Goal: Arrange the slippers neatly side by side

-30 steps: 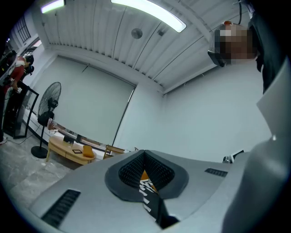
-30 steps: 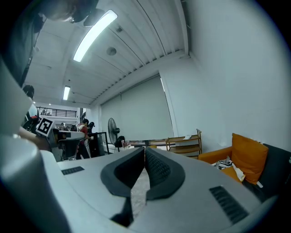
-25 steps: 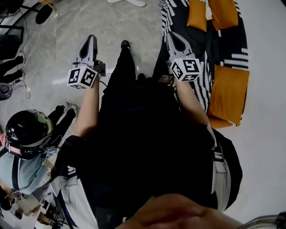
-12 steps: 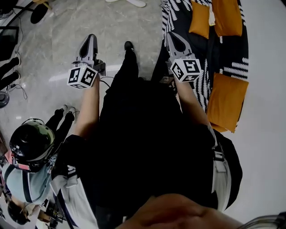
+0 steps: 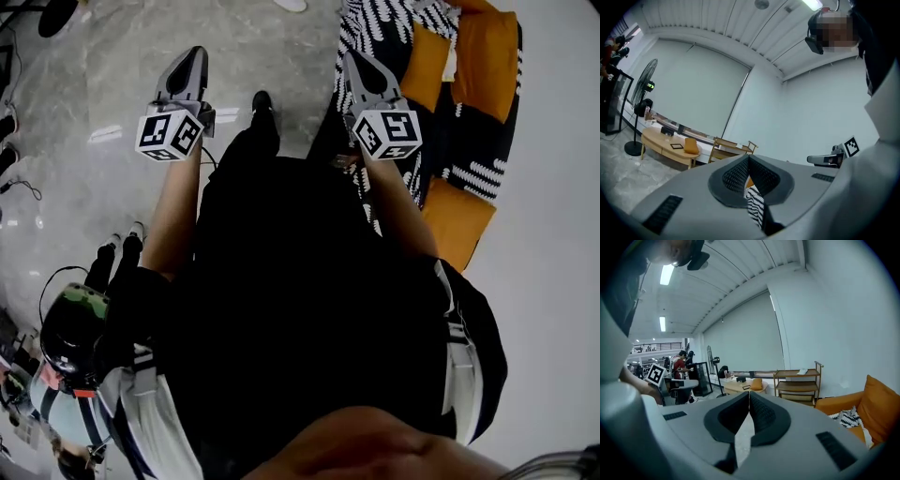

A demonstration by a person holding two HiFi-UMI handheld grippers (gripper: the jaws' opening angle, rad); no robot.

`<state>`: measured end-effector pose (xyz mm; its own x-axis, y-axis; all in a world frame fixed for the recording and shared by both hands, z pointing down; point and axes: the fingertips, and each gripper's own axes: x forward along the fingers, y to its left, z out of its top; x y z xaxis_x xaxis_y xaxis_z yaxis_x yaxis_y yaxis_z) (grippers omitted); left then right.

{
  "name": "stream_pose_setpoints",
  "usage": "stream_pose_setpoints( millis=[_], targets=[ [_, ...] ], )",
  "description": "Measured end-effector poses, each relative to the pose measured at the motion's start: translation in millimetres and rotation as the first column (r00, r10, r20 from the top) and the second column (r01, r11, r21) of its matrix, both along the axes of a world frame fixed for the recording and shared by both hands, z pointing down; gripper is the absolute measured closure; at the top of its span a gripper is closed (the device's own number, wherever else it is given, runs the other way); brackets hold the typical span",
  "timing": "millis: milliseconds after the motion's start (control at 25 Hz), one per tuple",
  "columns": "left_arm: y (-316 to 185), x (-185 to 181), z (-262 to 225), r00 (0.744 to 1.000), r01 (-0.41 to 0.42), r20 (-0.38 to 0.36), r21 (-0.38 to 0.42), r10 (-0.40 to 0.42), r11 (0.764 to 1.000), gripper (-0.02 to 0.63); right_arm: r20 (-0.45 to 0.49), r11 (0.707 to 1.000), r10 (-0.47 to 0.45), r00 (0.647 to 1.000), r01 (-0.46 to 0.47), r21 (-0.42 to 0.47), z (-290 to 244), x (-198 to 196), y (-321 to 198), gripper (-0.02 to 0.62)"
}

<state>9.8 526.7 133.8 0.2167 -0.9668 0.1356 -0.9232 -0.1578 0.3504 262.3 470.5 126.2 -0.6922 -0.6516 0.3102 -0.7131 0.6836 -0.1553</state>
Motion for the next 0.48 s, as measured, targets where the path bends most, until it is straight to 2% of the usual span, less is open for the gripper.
stream_pose_setpoints(
  millis=[240, 480],
  targets=[
    [-70.8, -22.2, -2.0, 1.000, -0.022, -0.005, 0.002, 0.022, 1.000, 0.591, -0.012, 1.000, 0.013, 1.000, -0.013, -0.010, 0.0, -19.4, -66.1, 0.563],
    [-115.5, -25.0, -5.3, 0.999, -0.048, -0.012, 0.013, 0.048, 0.999, 0.591, 0.000, 0.999, 0.044, 0.999, -0.044, -0.013, -0.9, -21.3, -110.5, 0.563]
  ],
)
